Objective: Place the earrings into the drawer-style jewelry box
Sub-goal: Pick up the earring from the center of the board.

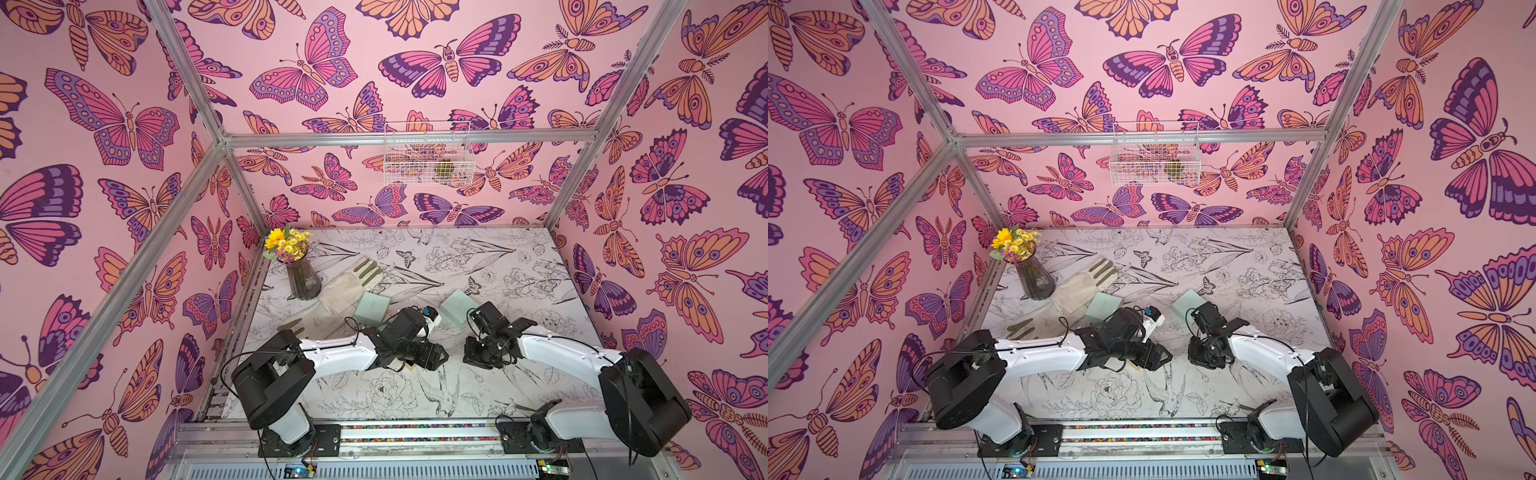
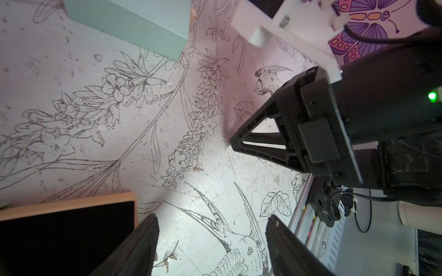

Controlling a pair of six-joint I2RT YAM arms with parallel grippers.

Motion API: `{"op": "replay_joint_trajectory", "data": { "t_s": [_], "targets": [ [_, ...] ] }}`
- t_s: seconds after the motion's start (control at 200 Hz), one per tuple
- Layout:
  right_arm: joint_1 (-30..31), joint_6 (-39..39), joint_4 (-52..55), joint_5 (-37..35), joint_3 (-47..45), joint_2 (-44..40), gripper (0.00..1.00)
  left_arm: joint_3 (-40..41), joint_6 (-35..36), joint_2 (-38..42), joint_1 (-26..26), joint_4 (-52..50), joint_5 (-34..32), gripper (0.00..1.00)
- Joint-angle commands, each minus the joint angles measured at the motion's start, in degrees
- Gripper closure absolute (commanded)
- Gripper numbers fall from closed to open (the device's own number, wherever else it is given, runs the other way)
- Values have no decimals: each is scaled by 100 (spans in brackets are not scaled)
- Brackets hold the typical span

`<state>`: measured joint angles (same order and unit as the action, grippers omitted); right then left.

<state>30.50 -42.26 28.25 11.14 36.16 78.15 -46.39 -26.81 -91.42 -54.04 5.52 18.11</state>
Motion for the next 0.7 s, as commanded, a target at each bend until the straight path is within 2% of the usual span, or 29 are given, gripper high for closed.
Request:
{"op": "replay_joint_trajectory", "data": {
  "t_s": [0.0, 0.426, 0.696],
  "targets": [
    [-27, 84, -39, 86, 171, 103, 73, -69, 123, 2, -18, -121, -75, 27],
    [-27, 187, -5, -37, 250, 270, 79, -72, 132, 19, -15, -139, -106, 27],
    [-27, 261, 44, -120, 343, 407, 89, -37, 132, 56, -18, -139, -150, 28]
  ]
}}
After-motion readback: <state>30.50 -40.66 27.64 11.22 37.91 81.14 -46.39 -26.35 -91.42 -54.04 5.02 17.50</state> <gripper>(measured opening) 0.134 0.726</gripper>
